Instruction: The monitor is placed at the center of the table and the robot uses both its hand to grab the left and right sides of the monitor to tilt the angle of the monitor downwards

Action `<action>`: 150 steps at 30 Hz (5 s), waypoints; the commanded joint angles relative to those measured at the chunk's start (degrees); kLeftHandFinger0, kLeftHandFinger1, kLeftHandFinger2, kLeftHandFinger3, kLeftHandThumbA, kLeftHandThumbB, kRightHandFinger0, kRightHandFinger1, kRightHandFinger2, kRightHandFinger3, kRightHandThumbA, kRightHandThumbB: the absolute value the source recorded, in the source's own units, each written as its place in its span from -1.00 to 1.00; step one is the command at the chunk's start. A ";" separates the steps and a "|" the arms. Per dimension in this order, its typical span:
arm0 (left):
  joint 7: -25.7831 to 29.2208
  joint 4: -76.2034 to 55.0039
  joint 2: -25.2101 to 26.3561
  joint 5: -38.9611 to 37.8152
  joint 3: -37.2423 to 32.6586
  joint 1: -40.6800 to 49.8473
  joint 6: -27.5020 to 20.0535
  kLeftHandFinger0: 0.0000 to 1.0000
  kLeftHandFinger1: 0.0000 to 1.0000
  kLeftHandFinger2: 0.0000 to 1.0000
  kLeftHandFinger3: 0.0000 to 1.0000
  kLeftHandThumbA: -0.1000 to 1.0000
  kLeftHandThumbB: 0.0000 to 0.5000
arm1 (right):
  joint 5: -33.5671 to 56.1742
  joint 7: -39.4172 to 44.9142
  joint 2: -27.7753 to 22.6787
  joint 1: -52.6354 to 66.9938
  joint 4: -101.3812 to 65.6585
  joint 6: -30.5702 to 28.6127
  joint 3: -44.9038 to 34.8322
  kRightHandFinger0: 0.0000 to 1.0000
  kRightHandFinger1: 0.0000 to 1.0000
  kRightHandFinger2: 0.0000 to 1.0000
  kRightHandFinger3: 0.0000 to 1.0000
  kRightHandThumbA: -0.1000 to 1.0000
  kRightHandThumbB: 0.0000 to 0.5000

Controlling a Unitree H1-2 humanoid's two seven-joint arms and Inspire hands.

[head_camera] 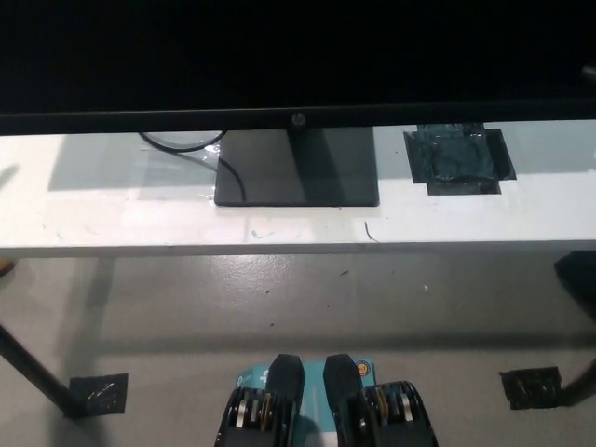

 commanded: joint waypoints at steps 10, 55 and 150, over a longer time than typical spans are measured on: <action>-2.75 1.47 0.51 4.49 -4.28 -8.38 -2.73 1.00 1.00 1.00 1.00 1.00 0.81 | -2.04 11.52 -5.78 -7.25 1.79 -0.18 2.67 1.00 1.00 1.00 1.00 0.63 0.87; -5.21 17.24 -11.80 14.23 -20.06 -16.48 -9.77 1.00 1.00 1.00 1.00 0.84 0.87 | -5.52 18.74 -5.88 -5.49 -6.46 7.17 5.81 1.00 1.00 1.00 1.00 0.33 0.95; 10.91 27.63 -15.64 14.19 -15.76 -22.86 -6.48 1.00 1.00 1.00 1.00 0.67 0.66 | -31.69 -46.82 3.16 -7.45 -3.32 -13.26 32.95 1.00 1.00 1.00 1.00 0.37 0.91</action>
